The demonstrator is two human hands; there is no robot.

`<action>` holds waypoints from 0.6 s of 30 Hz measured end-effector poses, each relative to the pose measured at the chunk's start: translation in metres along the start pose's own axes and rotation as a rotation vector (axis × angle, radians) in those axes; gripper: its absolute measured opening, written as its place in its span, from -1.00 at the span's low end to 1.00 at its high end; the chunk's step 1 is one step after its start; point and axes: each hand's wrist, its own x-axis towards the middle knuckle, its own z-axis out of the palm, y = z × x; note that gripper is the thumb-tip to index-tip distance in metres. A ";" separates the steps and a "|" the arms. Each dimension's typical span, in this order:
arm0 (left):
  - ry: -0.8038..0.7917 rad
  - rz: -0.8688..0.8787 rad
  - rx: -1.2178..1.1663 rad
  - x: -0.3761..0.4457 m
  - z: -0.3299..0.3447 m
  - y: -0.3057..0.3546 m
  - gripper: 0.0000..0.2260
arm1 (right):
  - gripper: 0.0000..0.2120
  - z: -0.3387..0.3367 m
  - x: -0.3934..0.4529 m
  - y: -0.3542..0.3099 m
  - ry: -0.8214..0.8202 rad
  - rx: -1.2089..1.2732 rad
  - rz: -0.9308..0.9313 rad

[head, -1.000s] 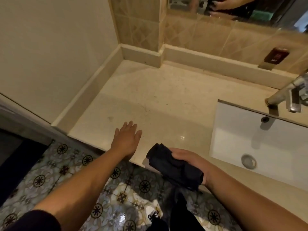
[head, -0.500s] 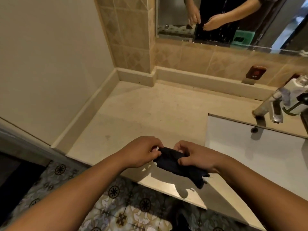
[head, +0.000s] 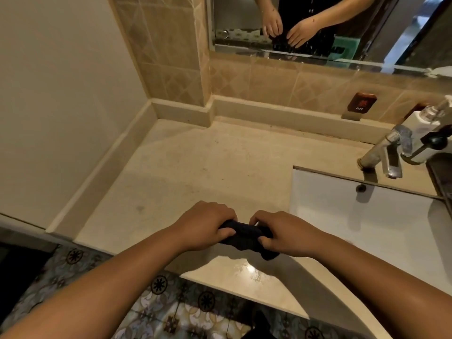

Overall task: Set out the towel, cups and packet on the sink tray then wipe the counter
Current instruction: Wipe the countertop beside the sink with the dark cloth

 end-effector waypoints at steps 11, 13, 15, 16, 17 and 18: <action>0.232 -0.089 0.354 0.033 0.010 -0.034 -0.82 | -0.83 0.003 0.042 0.030 0.606 -0.508 -0.042; 0.188 -0.106 0.376 0.027 0.039 -0.036 -0.79 | -0.85 0.035 0.043 0.035 0.592 -0.489 -0.065; 0.161 -0.080 0.361 0.011 0.076 -0.040 -0.80 | -0.91 0.077 0.040 0.038 0.497 -0.441 -0.049; 0.149 -0.079 0.336 0.002 0.092 -0.042 -0.77 | -0.89 0.095 0.037 0.039 0.456 -0.412 -0.031; 0.146 -0.086 0.304 -0.006 0.103 -0.043 -0.73 | -0.86 0.108 0.035 0.039 0.434 -0.381 -0.009; 0.149 -0.095 0.277 -0.012 0.109 -0.045 -0.70 | -0.84 0.114 0.034 0.040 0.429 -0.348 0.019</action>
